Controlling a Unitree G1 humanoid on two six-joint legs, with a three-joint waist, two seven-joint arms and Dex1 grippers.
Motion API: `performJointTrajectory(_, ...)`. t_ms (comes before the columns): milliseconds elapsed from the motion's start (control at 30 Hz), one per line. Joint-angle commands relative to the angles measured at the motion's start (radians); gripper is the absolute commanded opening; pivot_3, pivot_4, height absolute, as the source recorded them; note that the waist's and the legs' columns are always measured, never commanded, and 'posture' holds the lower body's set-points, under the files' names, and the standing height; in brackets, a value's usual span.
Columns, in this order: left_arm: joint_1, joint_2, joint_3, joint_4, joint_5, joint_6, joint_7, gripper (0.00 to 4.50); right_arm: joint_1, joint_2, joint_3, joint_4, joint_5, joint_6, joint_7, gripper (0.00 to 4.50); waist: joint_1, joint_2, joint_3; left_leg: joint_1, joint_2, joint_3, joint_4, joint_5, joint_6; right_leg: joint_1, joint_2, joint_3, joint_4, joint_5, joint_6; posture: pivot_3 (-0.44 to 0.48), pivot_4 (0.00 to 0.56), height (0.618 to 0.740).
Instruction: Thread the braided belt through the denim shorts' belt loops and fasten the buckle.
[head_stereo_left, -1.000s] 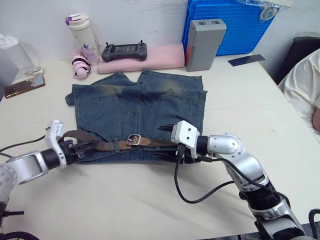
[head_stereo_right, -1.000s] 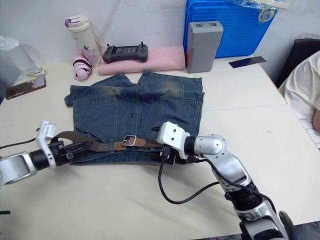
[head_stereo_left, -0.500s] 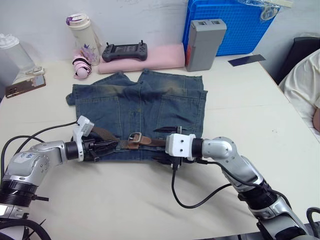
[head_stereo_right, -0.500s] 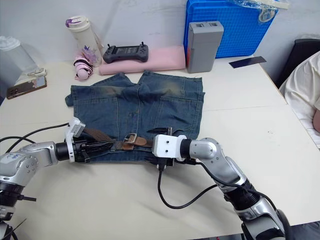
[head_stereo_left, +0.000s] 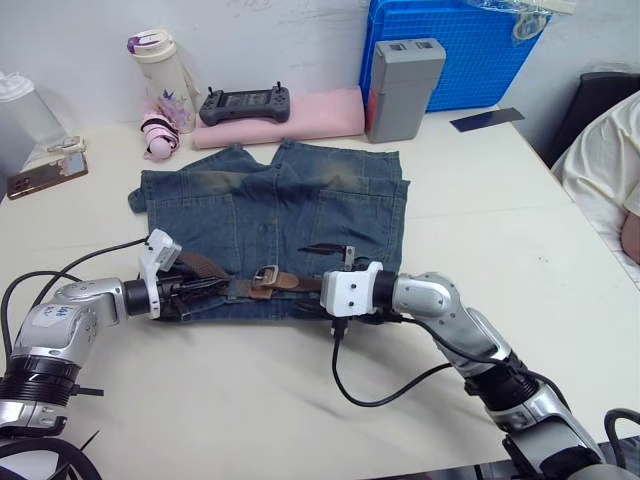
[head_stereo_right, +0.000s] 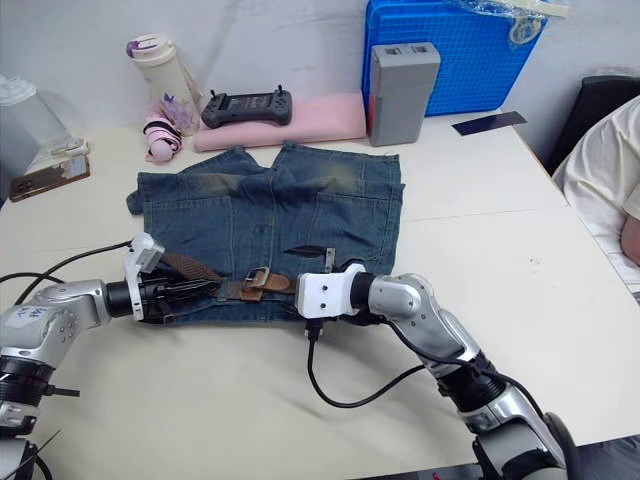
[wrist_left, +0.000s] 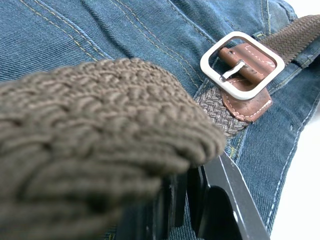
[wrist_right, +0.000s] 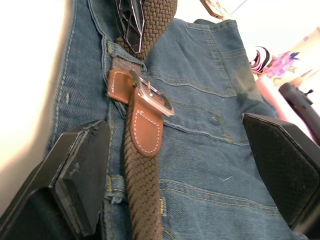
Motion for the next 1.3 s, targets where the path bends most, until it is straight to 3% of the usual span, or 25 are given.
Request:
performJointTrajectory(33,0.014,0.047,0.035,0.051,0.078,-0.001,-0.039,0.0,-0.022,0.021,0.016,0.027,-0.035,-0.085,-0.026,4.47,-0.001,0.0,0.0,0.0,0.0,0.0,0.0,0.0,0.0,0.0,0.0,0.0,0.0,0.0,0.0,0.0,0.15,0.676)
performJointTrajectory(400,-0.027,0.07,0.03,0.151,0.218,-0.126,-0.19,0.0,-0.01,0.02,0.012,0.041,-0.031,-0.132,-0.012,4.47,-0.022,0.0,0.0,-0.001,0.0,0.0,0.0,0.0,0.0,-0.002,0.0,0.0,0.002,0.0,-0.001,0.0,0.15,0.676)
performJointTrajectory(933,-0.18,-0.112,0.009,0.282,0.341,-0.239,-0.277,0.0,-0.074,0.051,0.089,0.184,-0.231,-0.399,-0.119,4.47,-0.008,-0.001,0.0,-0.002,-0.002,-0.001,0.002,0.0,0.001,-0.002,-0.001,-0.001,0.004,0.0,-0.001,0.0,0.15,0.676)
performJointTrajectory(1300,-0.164,-0.124,0.044,0.263,0.346,-0.221,-0.291,0.0,-0.146,0.121,0.139,0.319,-0.369,-0.486,-0.228,4.47,-0.01,-0.001,-0.001,-0.002,-0.002,-0.001,0.003,0.0,0.001,-0.002,-0.001,-0.001,0.006,0.0,-0.001,0.0,0.15,0.676)
